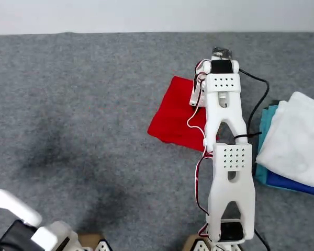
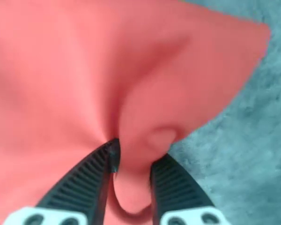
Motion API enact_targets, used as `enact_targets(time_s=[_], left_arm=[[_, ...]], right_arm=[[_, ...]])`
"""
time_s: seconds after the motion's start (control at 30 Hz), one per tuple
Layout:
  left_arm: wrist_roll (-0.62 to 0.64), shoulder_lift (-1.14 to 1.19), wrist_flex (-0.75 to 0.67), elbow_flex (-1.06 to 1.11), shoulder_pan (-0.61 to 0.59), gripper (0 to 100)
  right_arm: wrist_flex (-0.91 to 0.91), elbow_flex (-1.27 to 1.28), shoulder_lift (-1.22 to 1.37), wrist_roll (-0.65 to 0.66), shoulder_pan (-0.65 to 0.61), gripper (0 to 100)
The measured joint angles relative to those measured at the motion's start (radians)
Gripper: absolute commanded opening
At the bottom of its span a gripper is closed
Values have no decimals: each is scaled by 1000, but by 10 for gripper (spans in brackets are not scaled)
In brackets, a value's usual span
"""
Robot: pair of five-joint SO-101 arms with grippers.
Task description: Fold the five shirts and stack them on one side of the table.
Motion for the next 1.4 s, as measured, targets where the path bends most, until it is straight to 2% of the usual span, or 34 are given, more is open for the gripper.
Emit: enact_targets(time_s=[0.13,0.4,0.6,0.97,1.4], left_arm=[[0,0,0,0,0,8],[0,0,0,0,0,8],[0,0,0,0,0,8],[0,0,0,-6,0,8],[0,0,0,-6,0,8]], right_arm=[[0,84,-110,25,23,9],[0,446,-457,34,89,9],[0,600,-689,117,147,9],[2,617,-980,305,316,9],[3,617,-1011,448,559,9]])
